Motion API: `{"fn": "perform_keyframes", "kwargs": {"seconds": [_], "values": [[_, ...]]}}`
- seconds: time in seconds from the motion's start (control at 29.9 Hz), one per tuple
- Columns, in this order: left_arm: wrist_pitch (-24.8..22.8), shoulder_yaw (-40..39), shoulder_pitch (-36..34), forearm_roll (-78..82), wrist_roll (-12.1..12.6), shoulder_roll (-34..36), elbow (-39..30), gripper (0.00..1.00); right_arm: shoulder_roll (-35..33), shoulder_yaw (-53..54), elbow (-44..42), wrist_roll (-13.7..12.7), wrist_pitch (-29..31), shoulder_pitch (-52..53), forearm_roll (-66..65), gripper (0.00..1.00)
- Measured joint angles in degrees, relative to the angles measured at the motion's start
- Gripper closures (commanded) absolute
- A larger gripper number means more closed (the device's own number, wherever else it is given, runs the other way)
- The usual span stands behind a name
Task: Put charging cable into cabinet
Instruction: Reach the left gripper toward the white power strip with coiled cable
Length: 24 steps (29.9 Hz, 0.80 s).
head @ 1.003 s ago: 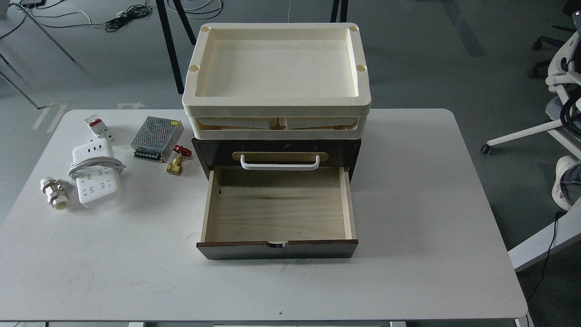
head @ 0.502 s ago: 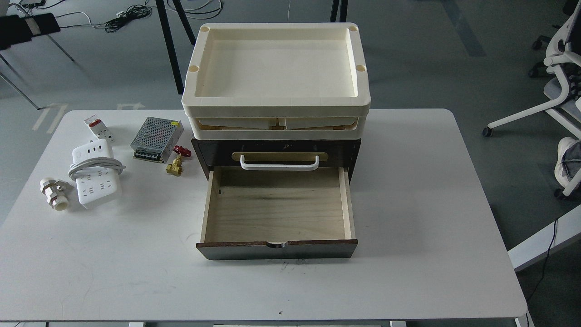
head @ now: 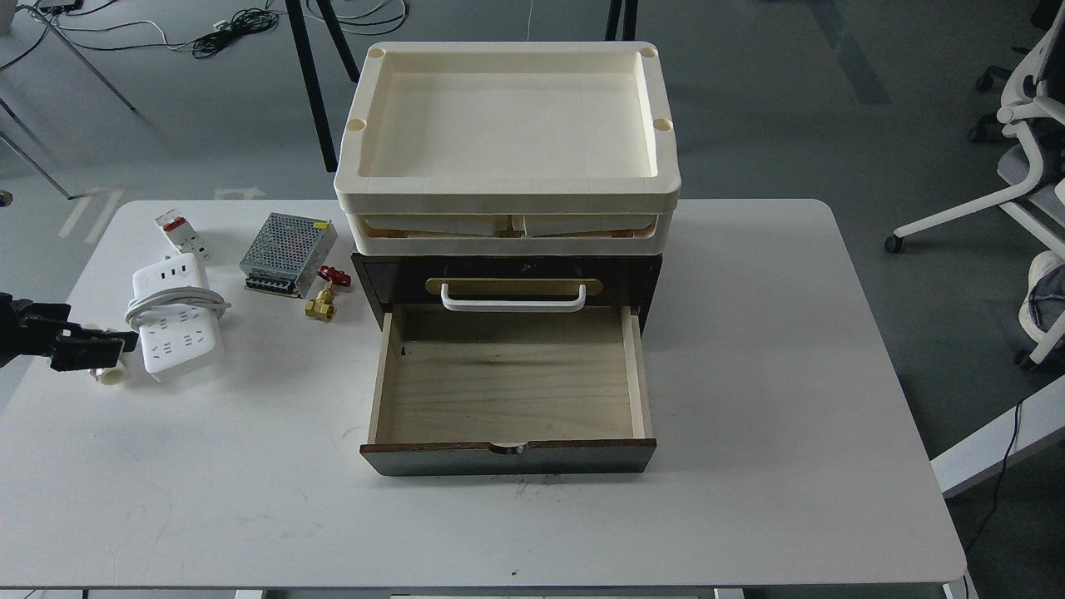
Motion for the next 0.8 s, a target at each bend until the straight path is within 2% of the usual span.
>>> {"fn": "perform_keyframes", "kwargs": {"seconds": [0.13, 0.33, 0.57, 0.8], "values": [[5.10, 0.24, -1.34, 4.19, -0.01, -4.94, 6.29, 0.03, -0.01, 0.10, -0.02, 0.00, 0.00, -0.69, 0.00, 0.01], [10.19, 0.66, -2.69, 8.77, 0.00, -11.63, 14.62, 0.03, -0.49, 0.15, -0.01, 0.00, 0.00, -0.91, 0.00, 0.01], [16.38, 5.33, -4.82, 9.60, 0.00, -16.40, 21.93, 0.08, -0.49, 0.10, 0.00, 0.00, 0.00, -1.13, 0.00, 0.01], [19.72, 8.87, -6.04, 9.33, 0.00, -20.10, 27.26, 0.13, -0.49, 0.16, -0.02, 0.00, 0.00, -1.78, 0.00, 0.01]]}}
